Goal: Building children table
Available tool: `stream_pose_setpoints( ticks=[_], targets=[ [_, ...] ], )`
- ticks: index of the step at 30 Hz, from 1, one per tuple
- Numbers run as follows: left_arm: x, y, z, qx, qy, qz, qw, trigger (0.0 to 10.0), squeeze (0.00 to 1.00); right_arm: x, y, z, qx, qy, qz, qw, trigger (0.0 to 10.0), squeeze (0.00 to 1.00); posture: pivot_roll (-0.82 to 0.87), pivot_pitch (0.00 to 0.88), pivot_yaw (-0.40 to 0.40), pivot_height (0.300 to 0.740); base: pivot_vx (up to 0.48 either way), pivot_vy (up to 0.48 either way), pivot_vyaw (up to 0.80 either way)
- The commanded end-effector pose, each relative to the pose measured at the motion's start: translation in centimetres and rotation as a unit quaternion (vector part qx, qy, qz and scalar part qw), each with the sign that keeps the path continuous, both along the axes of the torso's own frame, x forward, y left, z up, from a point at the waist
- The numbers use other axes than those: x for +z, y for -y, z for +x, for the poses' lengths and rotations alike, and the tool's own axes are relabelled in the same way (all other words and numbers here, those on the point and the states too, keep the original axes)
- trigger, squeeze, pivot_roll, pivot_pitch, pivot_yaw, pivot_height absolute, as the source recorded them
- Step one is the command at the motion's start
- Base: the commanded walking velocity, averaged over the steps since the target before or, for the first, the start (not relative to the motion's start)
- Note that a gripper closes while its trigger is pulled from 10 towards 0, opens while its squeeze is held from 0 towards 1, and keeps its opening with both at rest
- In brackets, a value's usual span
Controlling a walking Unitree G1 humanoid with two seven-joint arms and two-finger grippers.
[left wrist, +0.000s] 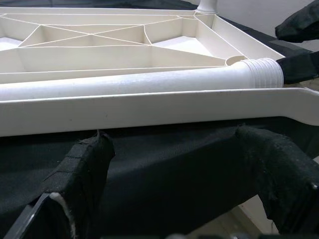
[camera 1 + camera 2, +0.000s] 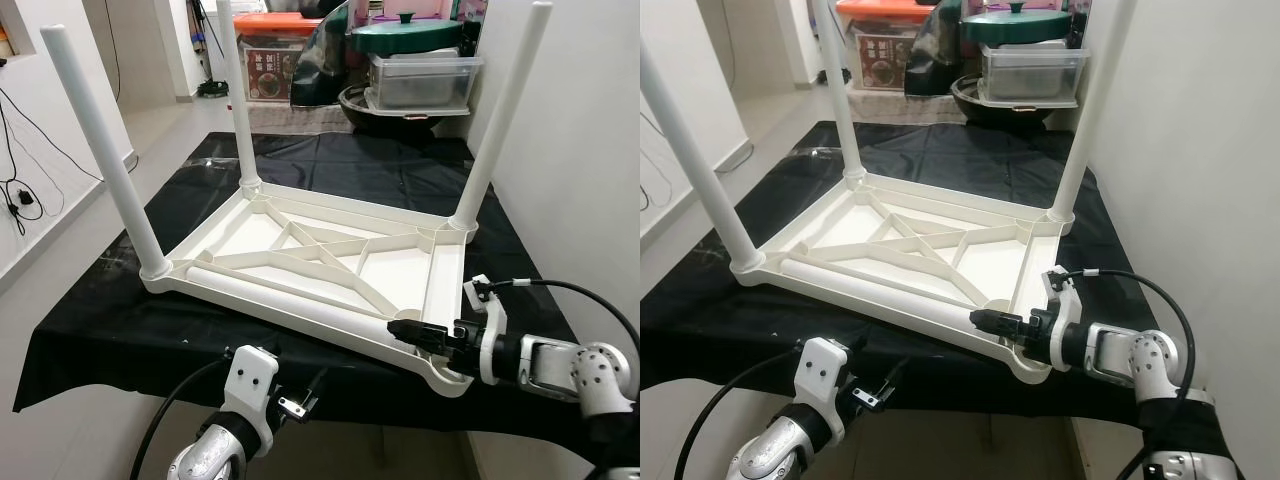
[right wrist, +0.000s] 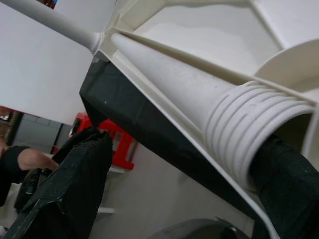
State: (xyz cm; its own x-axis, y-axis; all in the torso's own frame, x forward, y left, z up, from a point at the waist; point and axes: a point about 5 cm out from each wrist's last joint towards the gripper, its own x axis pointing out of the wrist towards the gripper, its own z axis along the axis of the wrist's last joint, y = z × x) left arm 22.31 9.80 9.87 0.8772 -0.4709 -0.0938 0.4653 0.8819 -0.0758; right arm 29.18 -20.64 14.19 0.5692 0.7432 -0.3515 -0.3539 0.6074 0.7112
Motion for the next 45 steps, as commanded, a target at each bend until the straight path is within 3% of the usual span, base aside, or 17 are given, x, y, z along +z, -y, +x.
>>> stream_pose_setpoints(
  ticks=[1,21,31,40,45],
  targets=[
    [0.0,-0.1,-0.1,0.001,-0.004,0.004,1.0,10.0,0.0,-0.1,-0.7,-0.1,0.015,-0.009,0.004,1.0,10.0,0.0,0.02,0.033,-0.041,0.74,0.0,0.0,0.0],
    [-0.2,0.1,-0.1,0.001,-0.008,0.002,1.0,10.0,0.0,2.0,-2.9,1.0,0.026,0.033,0.093,0.995,10.0,0.0,0.0,0.018,-0.048,0.74,0.0,0.0,0.0],
    [-0.3,0.1,-0.1,-0.004,-0.009,0.006,1.0,10.0,0.0,2.4,-3.1,1.8,0.005,0.043,0.097,0.994,10.0,0.0,0.02,0.004,-0.042,0.74,0.0,0.0,0.0],
    [-0.3,0.1,-0.1,-0.002,-0.009,0.006,1.0,10.0,0.0,3.0,-3.7,1.9,0.022,0.05,0.093,0.994,10.0,0.0,0.02,0.0,-0.048,0.74,0.0,0.0,0.0],
    [-0.4,0.2,-0.2,-0.003,-0.011,0.003,1.0,10.0,0.0,2.6,-4.3,1.7,0.036,0.043,0.062,0.996,10.0,0.0,0.01,0.0,-0.049,0.74,0.0,0.0,0.0]
  ],
)
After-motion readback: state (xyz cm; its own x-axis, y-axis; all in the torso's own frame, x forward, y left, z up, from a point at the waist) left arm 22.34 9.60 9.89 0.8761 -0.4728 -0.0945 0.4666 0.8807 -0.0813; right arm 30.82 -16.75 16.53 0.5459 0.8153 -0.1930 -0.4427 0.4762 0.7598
